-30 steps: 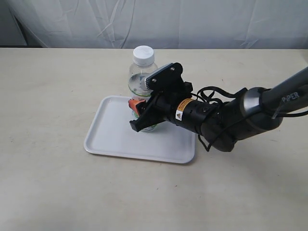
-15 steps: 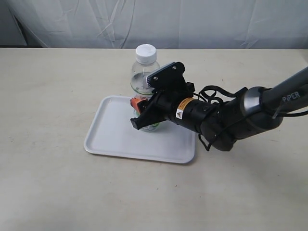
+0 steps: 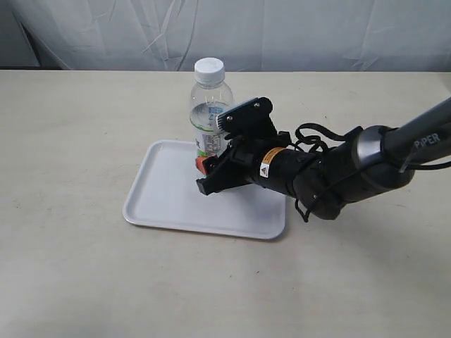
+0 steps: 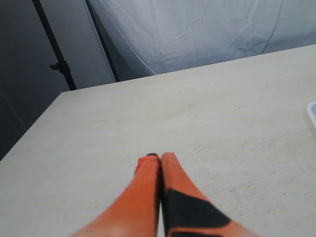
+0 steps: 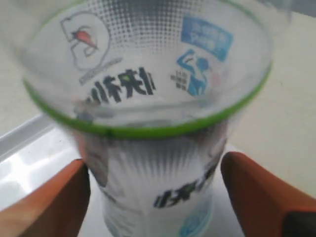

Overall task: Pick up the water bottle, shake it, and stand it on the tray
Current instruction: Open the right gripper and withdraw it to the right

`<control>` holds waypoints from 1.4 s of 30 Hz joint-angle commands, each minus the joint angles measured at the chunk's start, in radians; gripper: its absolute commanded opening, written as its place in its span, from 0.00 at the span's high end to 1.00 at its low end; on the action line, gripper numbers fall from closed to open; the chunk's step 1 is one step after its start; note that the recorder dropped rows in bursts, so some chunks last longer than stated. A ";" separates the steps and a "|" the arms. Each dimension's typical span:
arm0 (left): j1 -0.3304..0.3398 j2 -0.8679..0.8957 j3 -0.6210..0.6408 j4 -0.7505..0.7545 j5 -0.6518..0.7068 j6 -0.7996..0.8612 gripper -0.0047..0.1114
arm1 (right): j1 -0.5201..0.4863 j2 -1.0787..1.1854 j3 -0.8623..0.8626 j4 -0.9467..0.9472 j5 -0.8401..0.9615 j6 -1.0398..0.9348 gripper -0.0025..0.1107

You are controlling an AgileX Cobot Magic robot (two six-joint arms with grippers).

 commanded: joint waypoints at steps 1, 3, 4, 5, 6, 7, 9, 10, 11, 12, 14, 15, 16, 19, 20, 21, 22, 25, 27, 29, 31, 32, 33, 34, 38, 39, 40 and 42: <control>0.001 -0.004 0.002 -0.002 -0.013 -0.004 0.96 | -0.006 -0.050 0.004 0.006 0.101 0.002 0.33; 0.001 -0.004 0.002 -0.002 -0.013 -0.004 0.96 | -0.006 -0.075 0.004 0.006 0.165 0.002 0.33; 0.001 -0.004 0.002 -0.002 -0.013 -0.004 0.96 | -0.006 -0.087 0.004 0.006 0.202 0.002 0.33; 0.001 -0.004 0.002 -0.002 -0.013 -0.004 0.96 | -0.006 -0.097 0.004 0.006 0.241 0.002 0.33; 0.001 -0.004 0.002 -0.002 -0.013 -0.004 0.96 | -0.006 -0.108 0.004 0.006 0.293 0.002 0.34; 0.001 -0.004 0.002 -0.002 -0.013 -0.004 0.96 | -0.006 -0.121 0.004 0.006 0.335 0.002 0.36; 0.001 -0.004 0.002 -0.002 -0.013 -0.004 0.96 | -0.006 -0.134 0.004 0.004 0.382 0.002 0.44; 0.001 -0.004 0.002 -0.002 -0.013 -0.004 0.96 | -0.006 -0.139 0.004 0.004 0.401 0.002 0.48; 0.001 -0.004 0.002 -0.002 -0.013 -0.004 0.96 | -0.006 -0.146 0.004 0.004 0.422 0.002 0.52; 0.001 -0.004 0.002 -0.002 -0.013 -0.004 0.96 | -0.006 -0.153 0.004 0.006 0.452 0.002 0.59; 0.001 -0.004 0.002 -0.002 -0.013 -0.004 0.96 | -0.006 -0.166 0.004 0.006 0.503 0.002 0.72; 0.001 -0.004 0.002 -0.002 -0.013 -0.004 0.96 | -0.006 -0.170 0.004 0.006 0.530 0.002 0.79; 0.001 -0.004 0.002 -0.002 -0.013 -0.004 0.96 | -0.006 -0.178 0.004 0.006 0.561 0.002 0.88; 0.001 -0.004 0.002 -0.002 -0.013 -0.004 0.96 | -0.006 -0.233 0.006 0.075 0.705 0.014 0.98; 0.001 -0.004 0.002 -0.002 -0.013 -0.004 0.96 | -0.004 -0.249 0.009 0.083 0.724 0.014 0.98; 0.001 -0.004 0.002 -0.002 -0.013 -0.004 0.96 | -0.004 -0.302 0.035 0.113 0.752 0.014 0.98; 0.001 -0.004 0.002 -0.002 -0.013 -0.004 0.96 | -0.004 -0.328 0.055 0.120 0.763 0.014 0.98; 0.001 -0.004 0.002 -0.002 -0.013 -0.004 0.96 | -0.004 -0.555 0.171 0.124 0.874 0.016 0.98; 0.001 -0.004 0.002 -0.002 -0.013 -0.004 0.96 | -0.004 -0.695 0.213 0.152 1.026 0.034 0.98; 0.001 -0.004 0.002 -0.002 -0.013 -0.004 0.96 | -0.004 -0.808 0.224 0.262 1.210 0.046 0.98; 0.001 -0.004 0.002 -0.002 -0.013 -0.004 0.96 | -0.004 -0.890 0.224 0.325 1.317 0.046 0.98; 0.001 -0.004 0.002 -0.002 -0.013 -0.004 0.96 | -0.004 -0.922 0.224 0.332 1.334 0.046 0.98; 0.001 -0.004 0.002 -0.002 -0.013 -0.004 0.96 | -0.004 -0.938 0.224 0.332 1.334 0.046 0.98; 0.001 -0.004 0.002 -0.002 -0.013 -0.004 0.96 | -0.004 -0.953 0.224 0.332 1.327 0.046 0.98; 0.001 -0.004 0.002 -0.002 -0.013 -0.004 0.96 | -0.004 -0.988 0.224 0.323 1.321 0.046 0.98; 0.001 -0.004 0.002 -0.002 -0.013 -0.004 0.96 | -0.004 -0.995 0.224 0.318 1.314 0.051 0.98; 0.001 -0.004 0.002 -0.002 -0.013 -0.004 0.96 | -0.004 -1.000 0.224 0.318 1.288 0.051 0.98; 0.001 -0.004 0.002 -0.002 -0.013 -0.004 0.96 | -0.004 -1.019 0.234 0.328 1.203 0.051 0.98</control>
